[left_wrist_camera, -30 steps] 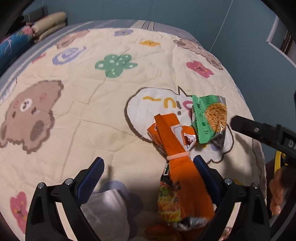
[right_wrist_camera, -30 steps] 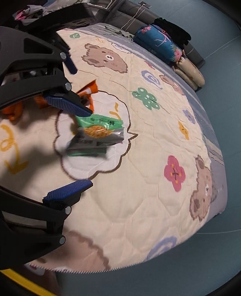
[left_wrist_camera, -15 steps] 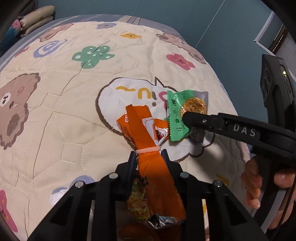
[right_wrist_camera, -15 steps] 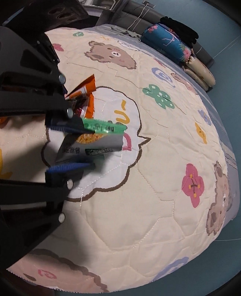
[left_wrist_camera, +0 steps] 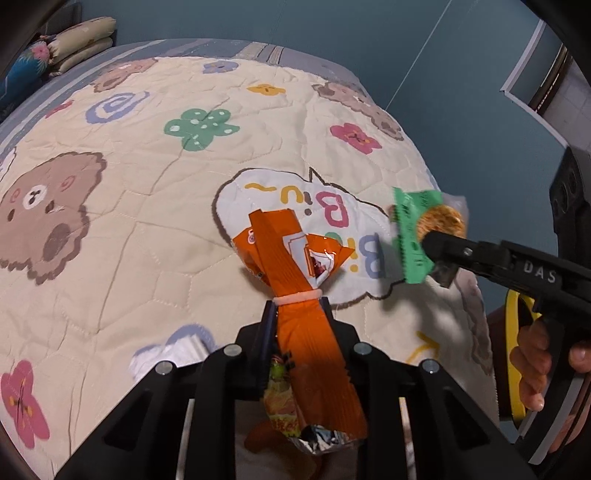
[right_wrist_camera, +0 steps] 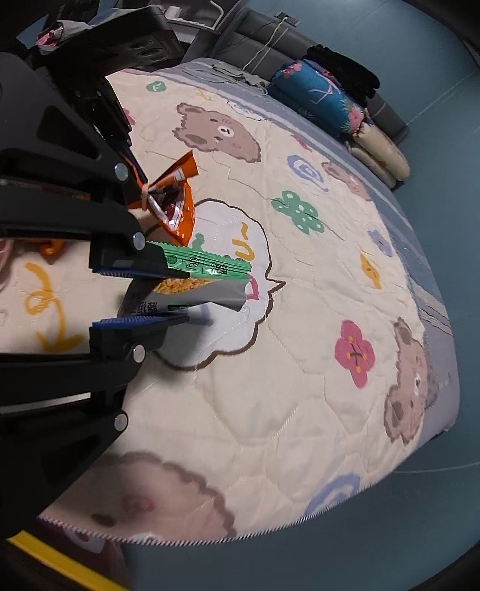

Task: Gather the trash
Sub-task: 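Carry the orange wrapper and green packet with both tools over the yellow bin, then open both tools to drop the wrapper and packet into the bin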

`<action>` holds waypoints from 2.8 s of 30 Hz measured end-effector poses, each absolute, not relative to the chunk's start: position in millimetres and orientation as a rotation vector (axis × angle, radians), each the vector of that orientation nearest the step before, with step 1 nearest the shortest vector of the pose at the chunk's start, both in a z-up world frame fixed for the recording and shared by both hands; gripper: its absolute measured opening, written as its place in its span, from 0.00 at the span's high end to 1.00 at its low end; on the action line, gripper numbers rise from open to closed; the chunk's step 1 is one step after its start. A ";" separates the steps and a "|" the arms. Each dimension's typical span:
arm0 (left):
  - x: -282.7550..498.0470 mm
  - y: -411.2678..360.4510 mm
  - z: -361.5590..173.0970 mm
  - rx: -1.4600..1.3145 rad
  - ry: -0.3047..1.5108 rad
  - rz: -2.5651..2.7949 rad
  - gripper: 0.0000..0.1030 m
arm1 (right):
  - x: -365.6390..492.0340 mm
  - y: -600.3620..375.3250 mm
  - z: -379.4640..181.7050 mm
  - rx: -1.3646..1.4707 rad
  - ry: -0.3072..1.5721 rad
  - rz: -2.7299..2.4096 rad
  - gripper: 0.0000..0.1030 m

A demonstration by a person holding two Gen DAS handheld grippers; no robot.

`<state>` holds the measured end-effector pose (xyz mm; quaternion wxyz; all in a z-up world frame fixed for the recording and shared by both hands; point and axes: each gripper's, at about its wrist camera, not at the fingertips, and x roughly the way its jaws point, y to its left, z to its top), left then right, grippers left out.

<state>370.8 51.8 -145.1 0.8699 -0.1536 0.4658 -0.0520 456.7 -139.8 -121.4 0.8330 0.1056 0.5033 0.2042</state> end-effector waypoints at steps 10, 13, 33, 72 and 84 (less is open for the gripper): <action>328.7 31.6 -130.9 -0.330 0.951 -0.179 0.79 | 407.9 -177.8 -85.3 0.254 1.001 0.422 0.84; 315.1 17.0 -132.3 -0.313 0.957 -0.203 0.79 | 394.9 -190.8 -76.1 0.269 0.984 0.412 0.84; 246.4 -56.2 -63.4 -0.276 0.812 -0.368 0.79 | 307.5 -282.5 8.7 0.315 0.800 0.366 0.84; 312.3 -243.3 -22.1 -0.056 0.723 -0.534 0.79 | 266.5 -476.1 -8.5 0.388 0.680 0.054 0.84; 329.6 -282.8 -63.7 -0.071 0.832 -0.573 0.77 | 277.0 -498.2 -56.9 0.372 0.720 -0.057 0.83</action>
